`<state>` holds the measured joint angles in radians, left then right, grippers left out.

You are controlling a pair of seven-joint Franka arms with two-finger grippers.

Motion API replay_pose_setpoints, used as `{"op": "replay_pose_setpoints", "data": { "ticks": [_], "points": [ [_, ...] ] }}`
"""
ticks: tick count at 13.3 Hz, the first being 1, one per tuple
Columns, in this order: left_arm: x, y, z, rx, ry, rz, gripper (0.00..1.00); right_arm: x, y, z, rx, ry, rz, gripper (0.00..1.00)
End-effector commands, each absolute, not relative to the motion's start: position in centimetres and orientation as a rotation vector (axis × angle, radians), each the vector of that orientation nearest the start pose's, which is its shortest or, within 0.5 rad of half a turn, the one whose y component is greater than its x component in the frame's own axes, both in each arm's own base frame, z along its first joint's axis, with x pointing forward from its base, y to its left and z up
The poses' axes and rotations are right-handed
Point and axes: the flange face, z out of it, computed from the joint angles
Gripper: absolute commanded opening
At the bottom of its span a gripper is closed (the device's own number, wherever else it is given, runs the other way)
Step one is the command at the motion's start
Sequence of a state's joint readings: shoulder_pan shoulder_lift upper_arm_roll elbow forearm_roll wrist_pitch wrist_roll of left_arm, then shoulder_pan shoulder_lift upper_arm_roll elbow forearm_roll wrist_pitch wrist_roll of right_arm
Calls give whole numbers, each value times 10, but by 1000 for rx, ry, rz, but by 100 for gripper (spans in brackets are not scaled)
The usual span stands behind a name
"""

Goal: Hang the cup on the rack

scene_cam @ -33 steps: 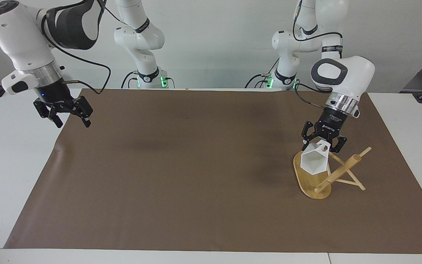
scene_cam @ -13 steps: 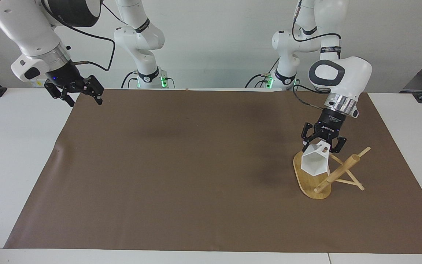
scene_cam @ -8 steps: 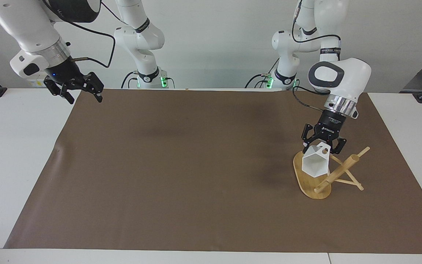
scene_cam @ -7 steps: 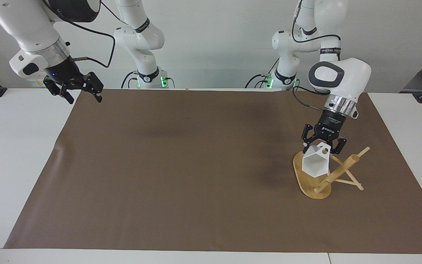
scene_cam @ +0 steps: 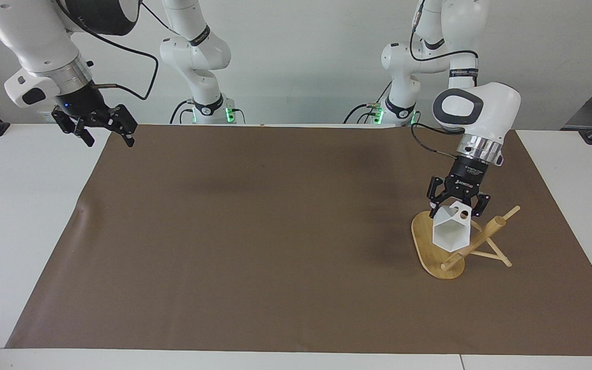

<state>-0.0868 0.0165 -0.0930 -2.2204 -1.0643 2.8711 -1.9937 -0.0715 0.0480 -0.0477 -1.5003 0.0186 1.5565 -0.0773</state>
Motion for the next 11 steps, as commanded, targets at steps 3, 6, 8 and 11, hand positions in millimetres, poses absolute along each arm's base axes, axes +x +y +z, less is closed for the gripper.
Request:
{"op": "replay_pose_setpoints", "data": {
  "ticks": [3,6,8,11],
  "points": [
    [554,-48,416,385,2336,-294,0,561,-67,626,-3145,101,-38,100],
    [554,-43,416,376,2337,-289,43,561,-67,626,-3145,104,-38,100],
    [554,-42,416,374,2337,-288,100,561,-68,626,-3145,104,-38,100],
    [553,-40,422,374,2328,-292,100,561,-68,625,-3145,104,-36,100]
  ]
}}
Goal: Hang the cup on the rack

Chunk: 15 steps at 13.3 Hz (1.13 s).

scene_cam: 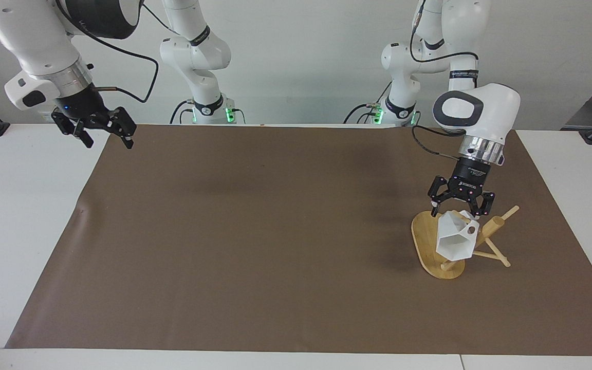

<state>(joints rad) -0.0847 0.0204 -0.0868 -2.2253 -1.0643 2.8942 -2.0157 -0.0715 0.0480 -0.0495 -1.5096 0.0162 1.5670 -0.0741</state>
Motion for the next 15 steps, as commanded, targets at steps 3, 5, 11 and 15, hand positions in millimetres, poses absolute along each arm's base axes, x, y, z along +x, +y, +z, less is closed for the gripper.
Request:
{"op": "replay_pose_setpoints", "data": {
  "ticks": [3,5,11,15],
  "points": [
    [550,-28,435,363,2312,-296,100,561,-69,625,-3144,108,-36,100],
    [543,-28,447,375,2297,-303,100,560,-69,626,-3144,109,-38,100],
    [546,-14,481,740,2333,-241,100,560,-69,626,-3144,109,-38,100],
    [552,-21,508,1126,2379,-143,100,560,-72,626,-3144,118,-38,100]
  ]
}}
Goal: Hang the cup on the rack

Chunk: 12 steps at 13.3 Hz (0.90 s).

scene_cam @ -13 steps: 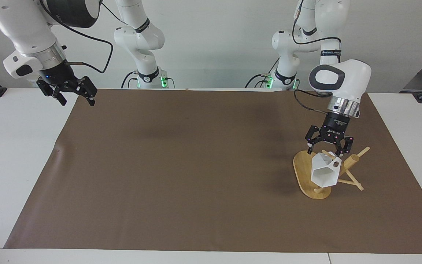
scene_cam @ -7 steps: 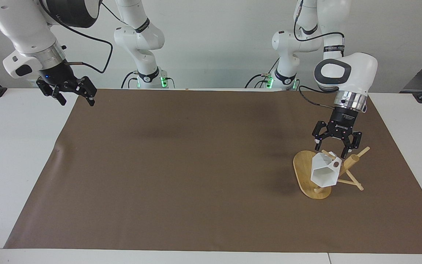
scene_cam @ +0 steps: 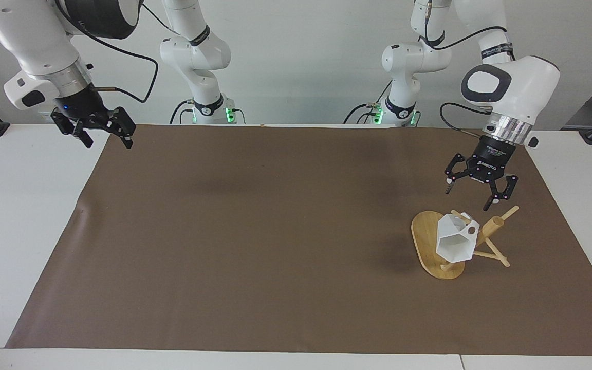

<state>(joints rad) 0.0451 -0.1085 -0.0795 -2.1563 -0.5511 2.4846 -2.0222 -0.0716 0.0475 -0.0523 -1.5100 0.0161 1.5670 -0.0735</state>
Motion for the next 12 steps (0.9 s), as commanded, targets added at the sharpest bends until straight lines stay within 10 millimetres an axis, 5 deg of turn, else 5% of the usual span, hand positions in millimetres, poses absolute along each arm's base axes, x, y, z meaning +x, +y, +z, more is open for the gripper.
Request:
{"op": "replay_pose_setpoints", "data": {
  "ticks": [1,7,12],
  "points": [
    [553,-23,517,1214,2383,-119,100,560,-72,626,-3144,118,-38,100],
    [550,-25,570,1823,2158,-27,100,559,-74,627,-3144,118,-40,100],
    [544,-27,578,2432,1664,98,100,560,-73,626,-3145,99,-38,100]
  ]
}}
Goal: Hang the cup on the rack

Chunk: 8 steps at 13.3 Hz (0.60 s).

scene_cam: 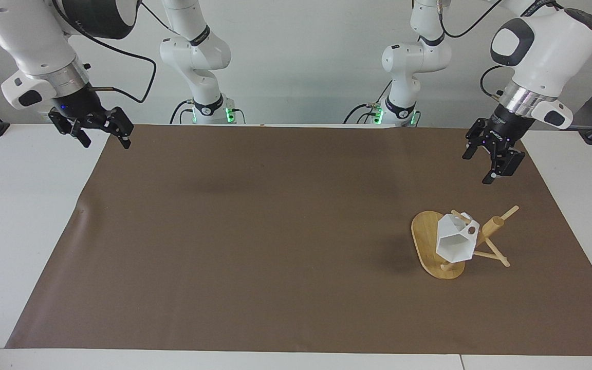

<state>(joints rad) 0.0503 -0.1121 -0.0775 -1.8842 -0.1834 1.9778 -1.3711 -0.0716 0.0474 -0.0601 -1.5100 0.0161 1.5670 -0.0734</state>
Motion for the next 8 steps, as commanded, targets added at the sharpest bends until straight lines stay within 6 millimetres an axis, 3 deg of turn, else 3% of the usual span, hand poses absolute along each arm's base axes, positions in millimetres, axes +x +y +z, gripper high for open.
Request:
{"op": "replay_pose_setpoints", "data": {
  "ticks": [1,8],
  "points": [
    [542,-30,578,-2836,-1686,-116,100,560,-73,626,-3145,92,-38,100],
    [525,-70,586,-3185,-509,-120,100,559,-74,627,-3147,53,-43,100]
  ]
}}
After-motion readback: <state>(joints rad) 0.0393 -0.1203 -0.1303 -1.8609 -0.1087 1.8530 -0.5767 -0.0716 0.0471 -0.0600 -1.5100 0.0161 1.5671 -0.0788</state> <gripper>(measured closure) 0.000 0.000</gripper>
